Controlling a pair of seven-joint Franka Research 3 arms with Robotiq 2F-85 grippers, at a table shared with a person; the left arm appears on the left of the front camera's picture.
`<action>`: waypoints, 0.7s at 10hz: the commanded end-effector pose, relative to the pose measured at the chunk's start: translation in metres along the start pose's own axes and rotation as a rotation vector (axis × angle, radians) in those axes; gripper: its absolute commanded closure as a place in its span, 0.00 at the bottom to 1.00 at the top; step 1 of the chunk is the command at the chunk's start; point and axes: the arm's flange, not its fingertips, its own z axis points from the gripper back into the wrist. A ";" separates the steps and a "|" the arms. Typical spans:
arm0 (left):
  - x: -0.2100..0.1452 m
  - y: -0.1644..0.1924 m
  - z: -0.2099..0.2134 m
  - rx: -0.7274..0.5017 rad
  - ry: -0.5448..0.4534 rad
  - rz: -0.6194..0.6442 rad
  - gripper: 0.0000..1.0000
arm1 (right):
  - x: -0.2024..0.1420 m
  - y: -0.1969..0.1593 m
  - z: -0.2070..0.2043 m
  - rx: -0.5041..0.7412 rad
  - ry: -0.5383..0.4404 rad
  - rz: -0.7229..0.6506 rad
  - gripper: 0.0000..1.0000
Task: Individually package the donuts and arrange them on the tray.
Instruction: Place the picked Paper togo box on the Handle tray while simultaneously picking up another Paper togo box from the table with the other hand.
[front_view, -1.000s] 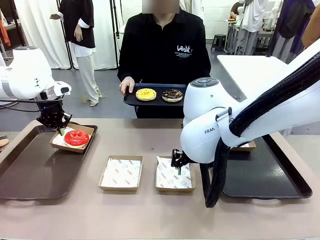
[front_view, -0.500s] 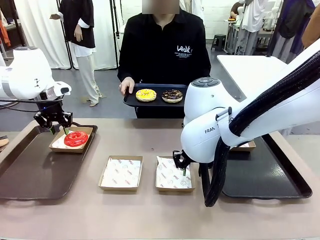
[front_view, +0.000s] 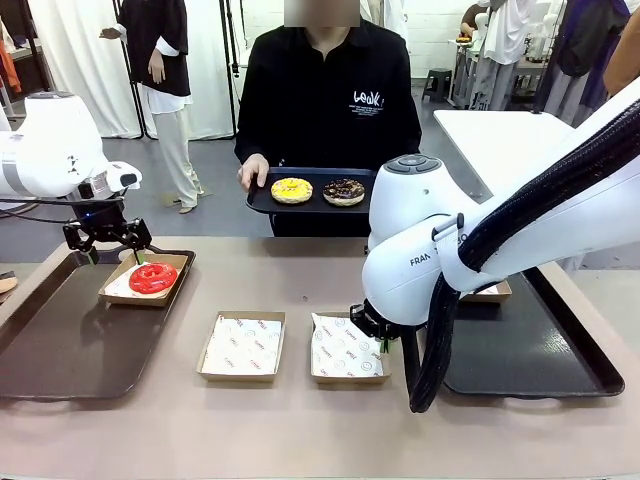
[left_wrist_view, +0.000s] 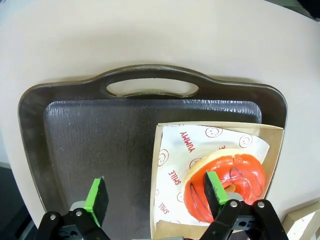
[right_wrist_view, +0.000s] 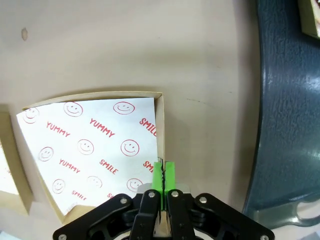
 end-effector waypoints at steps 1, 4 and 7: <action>-0.005 0.004 0.005 0.003 0.002 -0.006 0.00 | 0.000 -0.001 -0.004 0.024 -0.005 -0.026 1.00; -0.008 0.005 0.010 -0.026 0.007 -0.021 0.00 | 0.001 -0.001 -0.004 0.026 -0.009 -0.038 1.00; -0.045 0.032 0.061 -0.272 0.088 0.024 0.00 | 0.007 -0.005 0.036 0.063 0.012 -0.019 1.00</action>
